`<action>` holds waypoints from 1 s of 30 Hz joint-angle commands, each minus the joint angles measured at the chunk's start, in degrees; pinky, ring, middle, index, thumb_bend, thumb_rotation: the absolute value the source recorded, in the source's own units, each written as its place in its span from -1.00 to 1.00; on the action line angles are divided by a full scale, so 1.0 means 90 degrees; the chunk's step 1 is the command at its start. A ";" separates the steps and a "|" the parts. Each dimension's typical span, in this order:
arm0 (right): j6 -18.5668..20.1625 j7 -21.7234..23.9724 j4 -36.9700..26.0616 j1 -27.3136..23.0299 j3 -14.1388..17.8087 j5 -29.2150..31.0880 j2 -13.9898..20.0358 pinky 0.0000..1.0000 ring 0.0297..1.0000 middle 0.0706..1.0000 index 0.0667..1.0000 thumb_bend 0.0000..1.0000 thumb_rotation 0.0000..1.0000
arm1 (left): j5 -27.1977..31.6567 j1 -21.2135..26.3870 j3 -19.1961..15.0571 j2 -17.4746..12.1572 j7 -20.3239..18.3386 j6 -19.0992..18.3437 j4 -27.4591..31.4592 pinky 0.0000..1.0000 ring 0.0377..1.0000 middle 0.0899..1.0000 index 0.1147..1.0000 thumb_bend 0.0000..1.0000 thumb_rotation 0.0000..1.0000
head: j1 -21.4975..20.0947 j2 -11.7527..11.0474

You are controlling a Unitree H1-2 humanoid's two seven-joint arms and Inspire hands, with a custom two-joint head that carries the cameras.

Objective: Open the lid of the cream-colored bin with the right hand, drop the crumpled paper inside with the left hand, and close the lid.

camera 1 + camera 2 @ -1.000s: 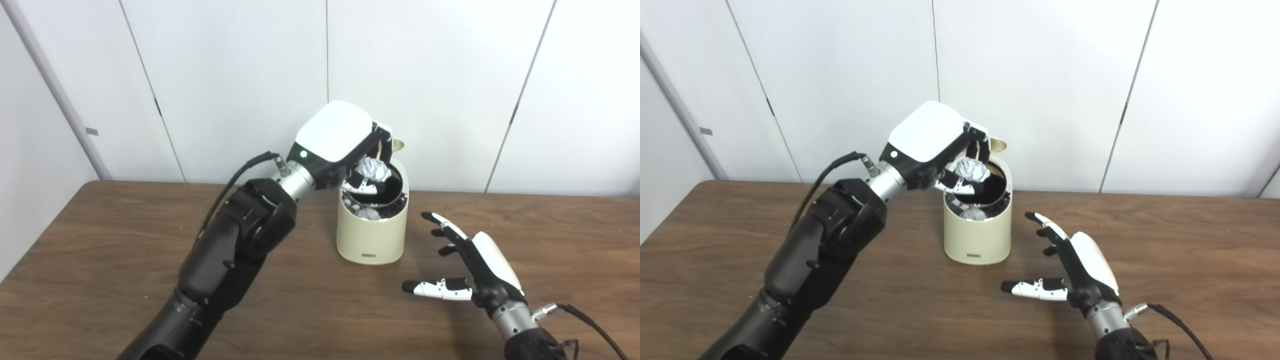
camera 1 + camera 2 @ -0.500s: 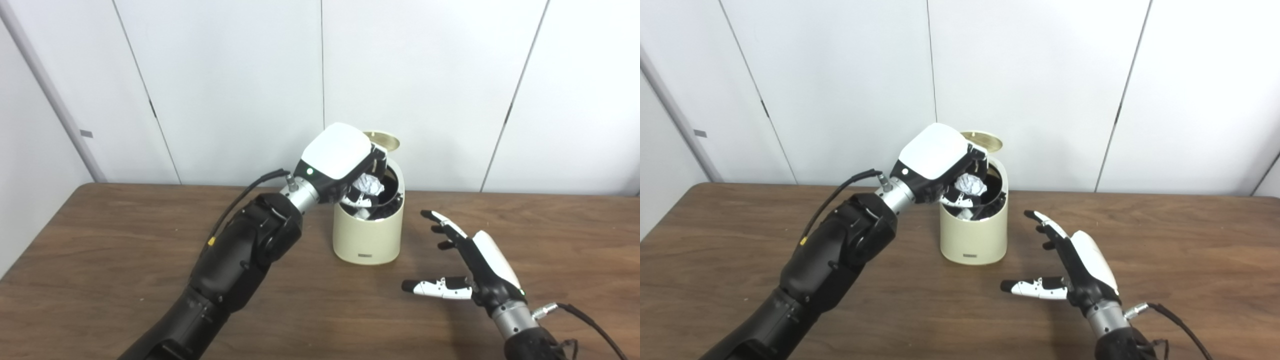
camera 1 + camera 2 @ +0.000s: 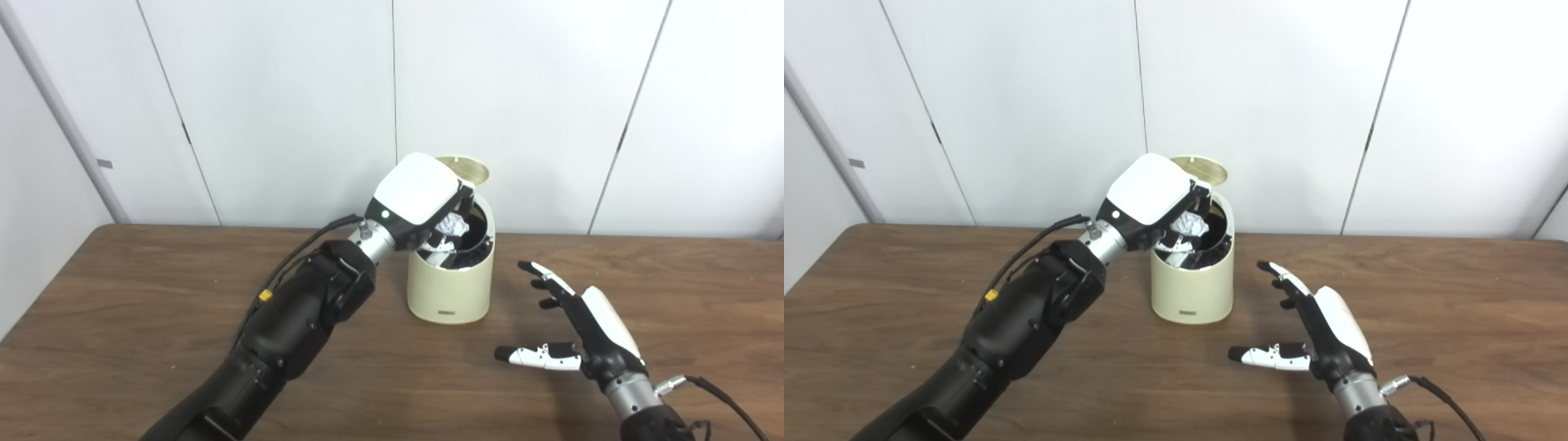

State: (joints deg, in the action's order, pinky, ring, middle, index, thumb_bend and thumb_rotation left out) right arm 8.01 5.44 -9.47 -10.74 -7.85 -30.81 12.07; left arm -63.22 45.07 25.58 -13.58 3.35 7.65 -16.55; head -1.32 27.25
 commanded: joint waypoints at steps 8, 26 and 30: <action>-0.0156 -0.0125 -0.0212 -0.0181 0.0041 0.0014 0.0028 0.47 0.71 0.81 0.75 0.60 -0.31 | -0.0121 0.0306 -0.0059 -0.0081 0.0019 -0.0262 0.0411 -0.45 -0.33 -0.19 -0.09 0.04 -1.00 | 0.0047 0.0014; -0.0136 -0.0130 -0.0176 -0.0187 -0.0018 -0.0075 0.0027 0.41 0.69 0.80 0.75 0.61 -0.34 | -0.0112 0.0203 -0.0155 -0.0213 -0.0849 -0.0572 0.1064 -0.21 0.02 0.16 0.20 0.99 -0.35 | 0.0070 0.0027; -0.0166 -0.0170 -0.0127 -0.0186 -0.0039 -0.0126 0.0025 0.39 0.68 0.79 0.75 0.61 -0.30 | -0.0126 0.0206 -0.0157 -0.0252 -0.1076 -0.0659 0.1230 -0.17 0.06 0.20 0.25 1.00 -0.26 | 0.0070 0.0027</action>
State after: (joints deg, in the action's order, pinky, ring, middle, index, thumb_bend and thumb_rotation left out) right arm 8.04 5.45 -9.41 -10.78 -8.36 -31.52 12.10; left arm -64.35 44.42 25.21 -15.52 -6.95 2.44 -7.81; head -0.62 27.42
